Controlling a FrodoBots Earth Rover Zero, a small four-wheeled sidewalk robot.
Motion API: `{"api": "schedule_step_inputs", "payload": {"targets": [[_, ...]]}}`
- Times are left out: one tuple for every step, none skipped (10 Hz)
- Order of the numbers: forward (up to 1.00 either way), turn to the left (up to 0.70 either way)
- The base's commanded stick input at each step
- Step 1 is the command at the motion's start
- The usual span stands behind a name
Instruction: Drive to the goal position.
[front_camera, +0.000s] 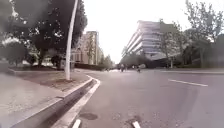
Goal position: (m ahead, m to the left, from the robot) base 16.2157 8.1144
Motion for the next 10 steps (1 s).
{"api": "schedule_step_inputs", "payload": {"targets": [[0.48,0.00],[0.01,0.00],[0.17,0.00],[0.45,0.00],[0.45,0.00],[0.45,0.00],[0.45,0.00],[0.45,0.00],[0.41,0.00],[0.03,0.00]]}}
